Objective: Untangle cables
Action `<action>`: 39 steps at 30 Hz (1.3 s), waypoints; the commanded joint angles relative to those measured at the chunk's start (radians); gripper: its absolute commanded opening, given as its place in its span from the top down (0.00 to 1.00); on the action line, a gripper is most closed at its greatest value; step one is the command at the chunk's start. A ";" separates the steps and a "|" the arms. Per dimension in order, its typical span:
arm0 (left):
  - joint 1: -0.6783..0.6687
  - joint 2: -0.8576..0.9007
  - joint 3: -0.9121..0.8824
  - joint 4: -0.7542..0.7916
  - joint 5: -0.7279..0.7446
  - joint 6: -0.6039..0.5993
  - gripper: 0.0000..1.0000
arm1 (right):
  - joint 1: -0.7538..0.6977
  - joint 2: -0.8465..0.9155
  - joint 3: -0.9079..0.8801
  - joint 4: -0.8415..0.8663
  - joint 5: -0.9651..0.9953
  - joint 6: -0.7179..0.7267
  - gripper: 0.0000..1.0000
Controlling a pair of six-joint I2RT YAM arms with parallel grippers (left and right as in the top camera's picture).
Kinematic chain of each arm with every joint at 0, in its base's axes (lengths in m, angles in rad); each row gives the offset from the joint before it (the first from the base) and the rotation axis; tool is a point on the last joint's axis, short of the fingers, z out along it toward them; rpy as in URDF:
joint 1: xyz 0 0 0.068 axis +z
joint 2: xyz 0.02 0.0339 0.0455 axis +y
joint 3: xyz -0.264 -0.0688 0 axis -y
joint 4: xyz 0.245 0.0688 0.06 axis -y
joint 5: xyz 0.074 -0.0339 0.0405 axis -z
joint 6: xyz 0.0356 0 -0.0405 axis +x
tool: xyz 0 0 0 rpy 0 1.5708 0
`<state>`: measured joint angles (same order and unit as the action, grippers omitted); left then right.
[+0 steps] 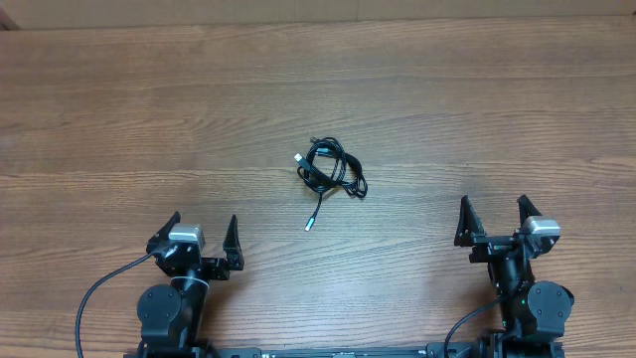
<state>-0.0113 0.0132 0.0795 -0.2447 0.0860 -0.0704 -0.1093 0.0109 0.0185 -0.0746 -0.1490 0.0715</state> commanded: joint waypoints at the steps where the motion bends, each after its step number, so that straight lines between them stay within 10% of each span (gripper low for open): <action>1: 0.006 0.005 0.053 -0.033 0.007 0.027 0.01 | 0.005 -0.008 -0.011 0.004 0.007 -0.001 0.00; 39: 0.005 1.196 0.618 -0.263 0.051 0.072 0.00 | 0.005 -0.008 -0.011 0.004 0.007 -0.001 0.00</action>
<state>-0.0113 1.1755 0.6571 -0.4980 0.1162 -0.0208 -0.1093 0.0109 0.0185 -0.0750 -0.1490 0.0708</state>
